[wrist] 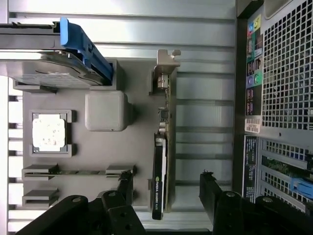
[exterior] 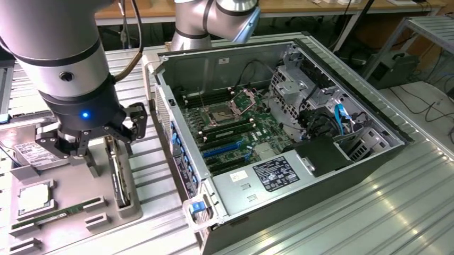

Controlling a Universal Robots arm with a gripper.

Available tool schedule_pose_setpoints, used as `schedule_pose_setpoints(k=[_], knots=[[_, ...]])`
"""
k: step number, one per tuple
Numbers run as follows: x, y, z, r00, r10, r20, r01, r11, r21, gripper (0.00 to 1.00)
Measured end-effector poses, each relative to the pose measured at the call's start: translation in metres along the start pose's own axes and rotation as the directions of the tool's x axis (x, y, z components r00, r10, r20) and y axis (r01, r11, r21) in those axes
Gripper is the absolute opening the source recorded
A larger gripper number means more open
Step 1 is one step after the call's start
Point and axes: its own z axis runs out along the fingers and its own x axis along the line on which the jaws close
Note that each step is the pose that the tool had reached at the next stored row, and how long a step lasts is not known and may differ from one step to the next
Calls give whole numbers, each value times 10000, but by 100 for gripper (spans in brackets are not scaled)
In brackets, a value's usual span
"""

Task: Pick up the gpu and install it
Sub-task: 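Pick up the gpu and move the gpu toward the slot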

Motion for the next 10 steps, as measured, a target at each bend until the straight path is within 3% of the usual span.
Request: schedule_pose_setpoints(k=[10], knots=[[5,-11,222,10000,0,-1,0,10000,6,66]])
